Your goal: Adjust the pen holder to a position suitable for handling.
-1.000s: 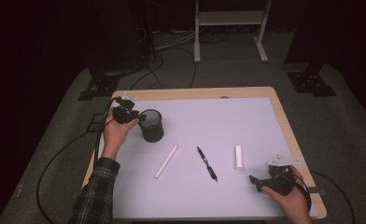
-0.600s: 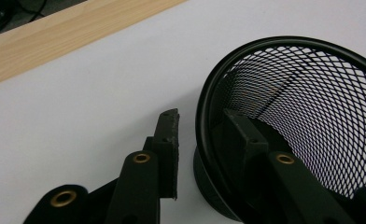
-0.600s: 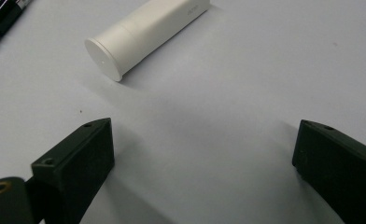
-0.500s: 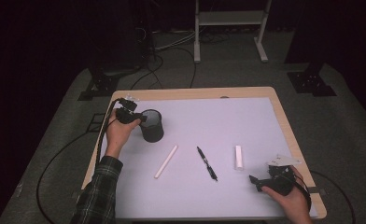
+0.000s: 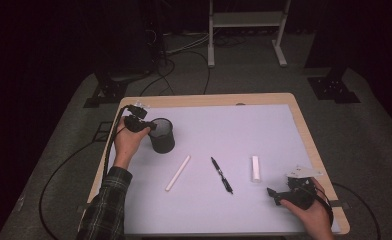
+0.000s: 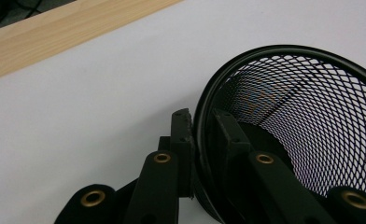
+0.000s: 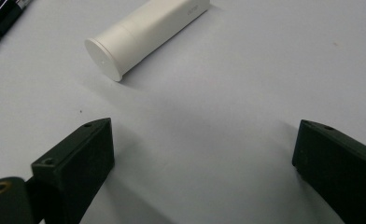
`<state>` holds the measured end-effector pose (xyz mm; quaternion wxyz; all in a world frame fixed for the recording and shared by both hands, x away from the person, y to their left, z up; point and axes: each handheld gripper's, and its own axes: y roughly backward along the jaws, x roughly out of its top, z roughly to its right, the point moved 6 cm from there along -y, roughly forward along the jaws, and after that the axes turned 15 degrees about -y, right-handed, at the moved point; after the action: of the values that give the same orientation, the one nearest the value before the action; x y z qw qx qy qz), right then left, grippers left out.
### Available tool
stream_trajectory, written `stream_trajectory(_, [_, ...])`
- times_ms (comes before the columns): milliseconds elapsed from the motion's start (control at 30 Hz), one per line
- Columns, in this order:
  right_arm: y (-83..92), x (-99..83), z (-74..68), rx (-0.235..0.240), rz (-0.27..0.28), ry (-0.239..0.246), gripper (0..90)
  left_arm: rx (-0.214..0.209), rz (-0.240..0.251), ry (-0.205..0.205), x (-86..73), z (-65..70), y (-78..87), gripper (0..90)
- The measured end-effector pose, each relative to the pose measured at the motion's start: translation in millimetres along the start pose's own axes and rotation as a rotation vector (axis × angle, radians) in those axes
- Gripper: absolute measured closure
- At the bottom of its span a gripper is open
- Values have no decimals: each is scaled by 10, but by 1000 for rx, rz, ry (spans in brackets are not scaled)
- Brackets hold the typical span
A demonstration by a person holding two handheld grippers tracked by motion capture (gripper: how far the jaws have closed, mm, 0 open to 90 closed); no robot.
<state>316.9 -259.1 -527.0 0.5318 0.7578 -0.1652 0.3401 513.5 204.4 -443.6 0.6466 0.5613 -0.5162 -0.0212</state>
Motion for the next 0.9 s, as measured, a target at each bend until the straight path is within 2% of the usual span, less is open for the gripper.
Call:
stream_trajectory(100, [0,0,0,0,0,1,45,-10,7,-4,13,11,20,800])
stream_trajectory(167, [0,0,0,0,0,0,45,-27,24,11,32,29,43,808])
stream_trajectory(267, [0,0,0,0,0,1,45,-28,24,-2,56,38,80,816])
stream_trajectory(400, [0,0,0,0,0,1,45,-8,12,-33,92,56,102,817])
stream_trajectory(633, [0,0,0,0,0,0,45,-20,34,-27,135,99,133,817])
stream_trajectory(900, [0,0,0,0,0,0,45,-39,57,-36,185,150,268,817])
